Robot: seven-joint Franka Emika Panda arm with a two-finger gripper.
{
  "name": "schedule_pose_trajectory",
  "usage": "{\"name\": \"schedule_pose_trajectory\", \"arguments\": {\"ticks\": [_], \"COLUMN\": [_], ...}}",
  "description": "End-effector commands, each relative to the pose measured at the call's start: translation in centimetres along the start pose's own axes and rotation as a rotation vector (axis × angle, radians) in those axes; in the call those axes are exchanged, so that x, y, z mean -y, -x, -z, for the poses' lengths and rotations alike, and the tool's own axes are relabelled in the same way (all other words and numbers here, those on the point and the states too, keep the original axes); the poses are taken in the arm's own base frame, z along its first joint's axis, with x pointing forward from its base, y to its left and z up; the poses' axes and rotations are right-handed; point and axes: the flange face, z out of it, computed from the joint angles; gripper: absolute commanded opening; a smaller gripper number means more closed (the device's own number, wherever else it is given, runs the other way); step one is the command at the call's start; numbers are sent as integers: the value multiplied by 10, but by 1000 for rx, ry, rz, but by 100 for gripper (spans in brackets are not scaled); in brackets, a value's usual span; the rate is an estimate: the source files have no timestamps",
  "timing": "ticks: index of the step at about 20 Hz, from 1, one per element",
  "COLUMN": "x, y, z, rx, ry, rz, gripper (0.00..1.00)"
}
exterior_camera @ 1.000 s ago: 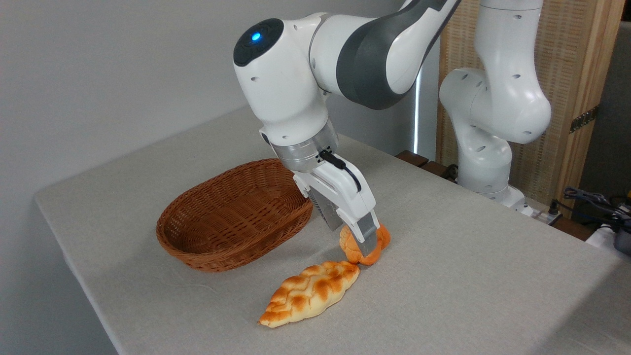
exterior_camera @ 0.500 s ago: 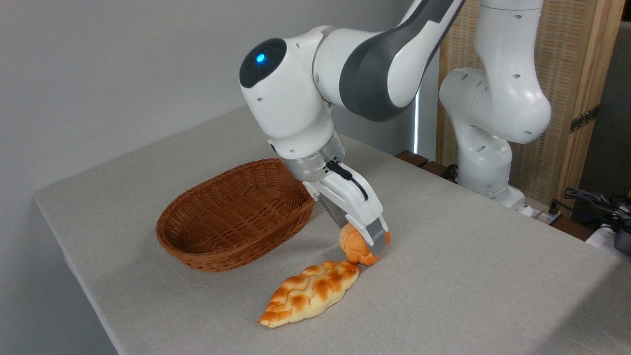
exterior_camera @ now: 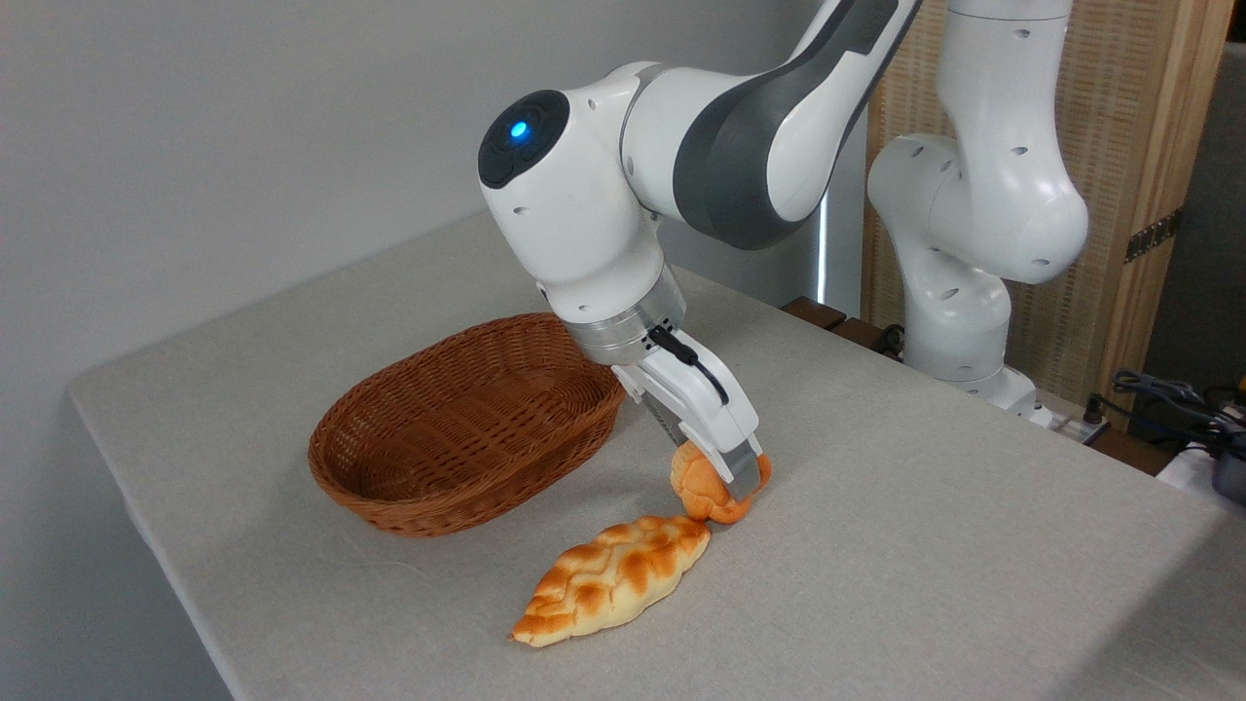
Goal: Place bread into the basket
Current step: 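Lift the bun and carry it over the wicker basket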
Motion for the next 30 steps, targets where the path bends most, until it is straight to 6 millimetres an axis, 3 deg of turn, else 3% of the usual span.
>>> {"name": "schedule_pose_trajectory", "arguments": {"ticks": [1, 16, 20, 24, 30], "x": [-4, -4, -7, -16, -47], "y": [4, 3, 2, -8, -42], "z": [3, 4, 12, 53, 135], "rx": [8, 7, -4, -65, -272], "ry": [-10, -12, -25, -75, -133], "rz": [-20, -21, -27, -40, -81], "gripper": [46, 46, 46, 46, 47]}}
